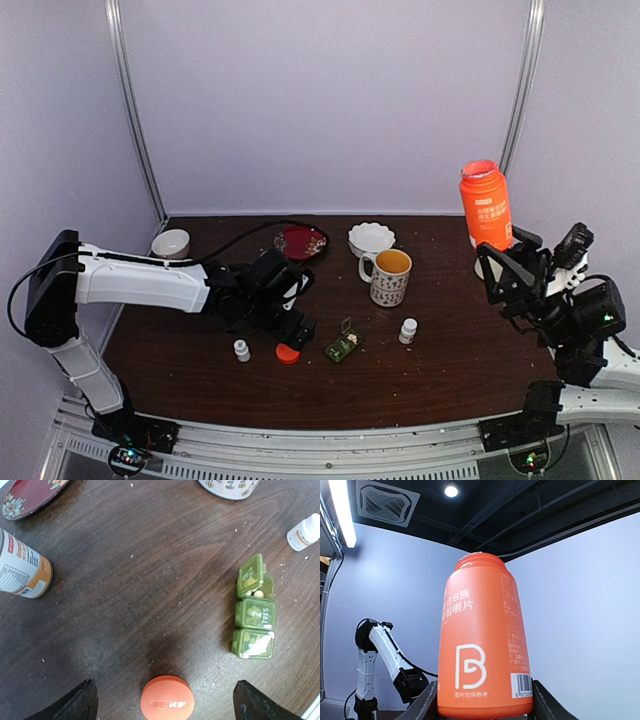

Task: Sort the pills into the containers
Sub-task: Adjust the lid of the pill bottle at the center of the board.

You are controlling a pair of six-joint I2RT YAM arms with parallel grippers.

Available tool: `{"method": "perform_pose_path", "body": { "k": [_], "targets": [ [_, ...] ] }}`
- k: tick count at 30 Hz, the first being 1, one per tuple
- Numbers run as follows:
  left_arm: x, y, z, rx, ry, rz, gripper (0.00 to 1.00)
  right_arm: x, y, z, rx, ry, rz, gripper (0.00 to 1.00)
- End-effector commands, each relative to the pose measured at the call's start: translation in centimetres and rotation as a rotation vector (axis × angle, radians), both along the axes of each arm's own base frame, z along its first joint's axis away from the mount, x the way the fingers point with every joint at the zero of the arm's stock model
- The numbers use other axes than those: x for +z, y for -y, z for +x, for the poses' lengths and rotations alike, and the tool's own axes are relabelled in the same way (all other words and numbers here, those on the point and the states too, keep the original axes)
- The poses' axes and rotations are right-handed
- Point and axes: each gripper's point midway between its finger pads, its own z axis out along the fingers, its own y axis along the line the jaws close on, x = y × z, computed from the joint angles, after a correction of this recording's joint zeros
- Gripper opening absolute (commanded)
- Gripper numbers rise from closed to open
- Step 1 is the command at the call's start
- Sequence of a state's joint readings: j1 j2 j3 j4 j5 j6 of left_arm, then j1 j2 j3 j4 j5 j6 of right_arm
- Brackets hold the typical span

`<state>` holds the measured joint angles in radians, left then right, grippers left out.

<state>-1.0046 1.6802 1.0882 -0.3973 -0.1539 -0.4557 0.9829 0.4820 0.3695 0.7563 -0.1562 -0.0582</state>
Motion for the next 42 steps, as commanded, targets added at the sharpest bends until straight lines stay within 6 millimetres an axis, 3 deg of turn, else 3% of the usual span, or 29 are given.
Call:
{"method": "perform_pose_path", "body": {
  "k": [1, 3, 7, 14, 22, 33, 42],
  "targets": [
    [-1.1, -1.3, -0.6, 0.032, -0.041, 0.069, 0.98, 1.7, 1.1, -0.9, -0.01, 0.072, 0.067, 0.0],
    [-1.9, -1.7, -0.7, 0.041, -0.064, 0.116, 0.97, 1.5, 1.4, -1.1, -0.011, 0.092, 0.091, 0.0],
    [-3.1, -1.9, -1.0, 0.048, -0.108, 0.162, 0.94, 0.7, -0.4, -0.9, 0.02, 0.067, -0.015, 0.0],
    [-4.3, -2.2, -1.5, 0.071, -0.143, 0.163, 0.92, -0.3, 0.4, -1.0, 0.003, 0.056, -0.007, 0.0],
    [-5.3, -0.9, -1.8, 0.049, -0.179, 0.129, 0.75, -0.9, 0.2, -0.6, 0.006, 0.021, -0.024, 0.0],
    [-6.0, -0.4, -2.1, 0.049, -0.212, 0.13, 0.8, -1.3, -0.2, 0.1, -0.013, -0.009, -0.044, 0.0],
    [-4.0, 0.3, -1.7, 0.043, -0.132, 0.159, 0.82, -1.4, -0.4, 0.3, -0.014, -0.017, -0.059, 0.0]
  ]
}}
